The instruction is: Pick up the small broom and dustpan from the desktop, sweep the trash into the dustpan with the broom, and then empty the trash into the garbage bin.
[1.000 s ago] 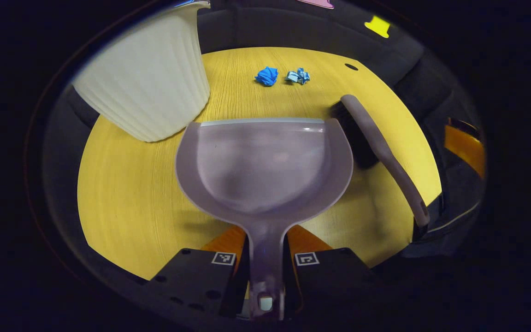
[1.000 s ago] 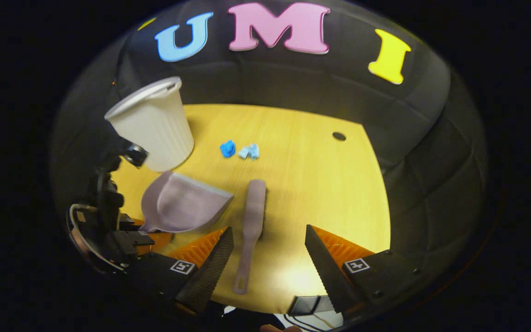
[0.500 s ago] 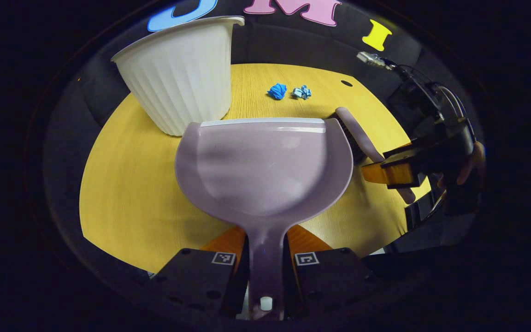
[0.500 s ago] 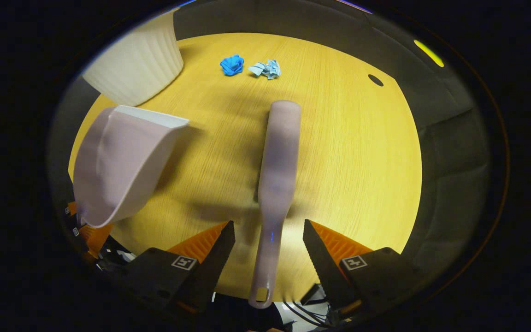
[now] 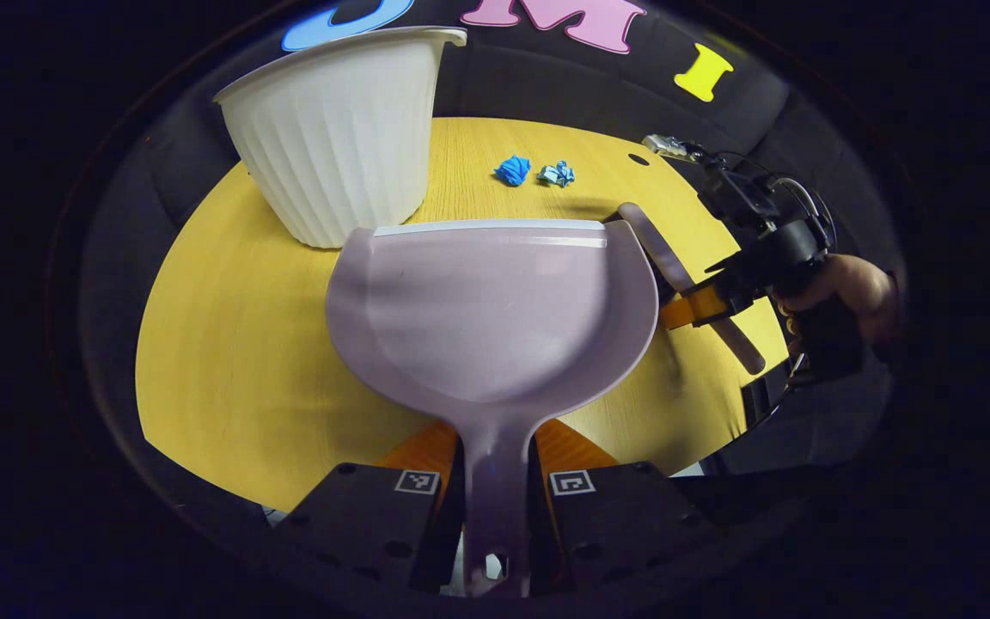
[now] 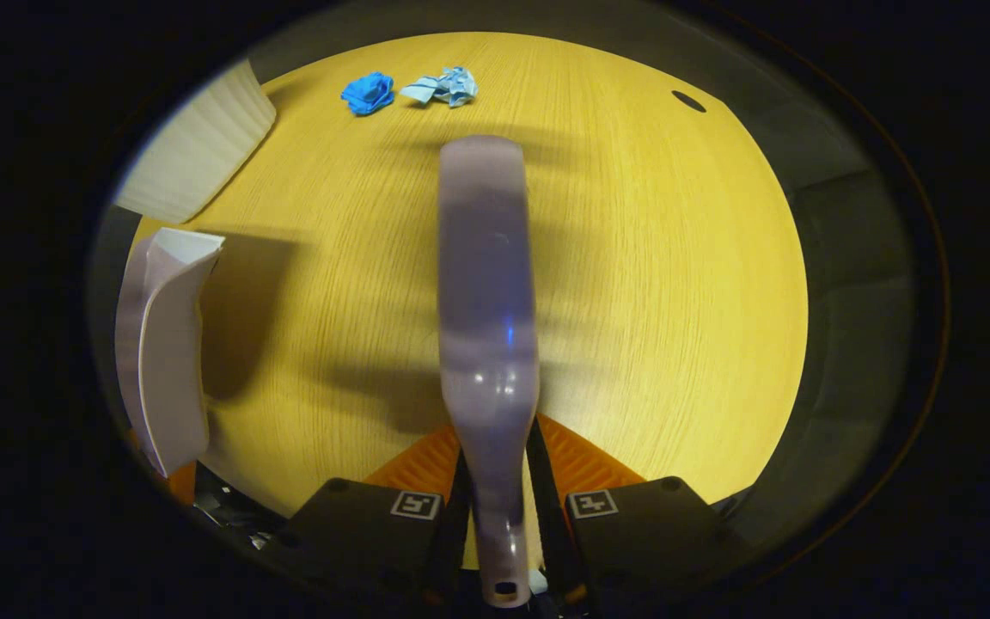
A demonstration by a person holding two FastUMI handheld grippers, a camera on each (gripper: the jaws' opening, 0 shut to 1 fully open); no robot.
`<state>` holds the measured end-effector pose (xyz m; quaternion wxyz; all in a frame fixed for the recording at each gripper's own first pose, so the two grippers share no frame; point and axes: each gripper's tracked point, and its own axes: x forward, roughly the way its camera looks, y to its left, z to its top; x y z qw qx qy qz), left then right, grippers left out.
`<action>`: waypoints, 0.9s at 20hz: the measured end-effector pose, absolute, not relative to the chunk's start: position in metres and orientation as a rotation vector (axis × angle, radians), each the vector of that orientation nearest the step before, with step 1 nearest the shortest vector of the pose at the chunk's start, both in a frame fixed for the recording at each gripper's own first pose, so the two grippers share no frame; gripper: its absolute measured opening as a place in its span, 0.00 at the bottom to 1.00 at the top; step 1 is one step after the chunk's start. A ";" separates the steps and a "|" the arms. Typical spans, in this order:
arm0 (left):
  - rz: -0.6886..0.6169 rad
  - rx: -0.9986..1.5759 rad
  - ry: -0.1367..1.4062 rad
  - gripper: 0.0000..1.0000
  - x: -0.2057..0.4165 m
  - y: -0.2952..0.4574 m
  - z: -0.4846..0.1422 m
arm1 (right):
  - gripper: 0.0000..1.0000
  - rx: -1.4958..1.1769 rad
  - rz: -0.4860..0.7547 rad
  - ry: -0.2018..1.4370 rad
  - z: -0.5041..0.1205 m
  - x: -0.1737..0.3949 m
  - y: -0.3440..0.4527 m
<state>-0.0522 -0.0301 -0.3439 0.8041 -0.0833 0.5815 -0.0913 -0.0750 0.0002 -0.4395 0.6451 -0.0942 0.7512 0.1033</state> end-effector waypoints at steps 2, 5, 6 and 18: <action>-0.191 -0.182 1.246 0.30 -0.048 -0.029 -0.344 | 0.31 -0.187 0.248 1.732 -0.437 -0.076 0.004; -0.187 -0.164 1.258 0.31 -0.042 -0.028 -0.344 | 0.22 -0.210 0.319 1.733 -0.440 -0.063 0.003; -0.188 -0.157 1.267 0.31 -0.041 -0.028 -0.346 | 0.29 -0.225 0.334 1.720 -0.440 -0.053 -0.001; -0.204 -0.047 1.408 0.29 -0.011 -0.047 -0.375 | 0.28 -0.316 0.354 1.558 -0.468 0.169 0.009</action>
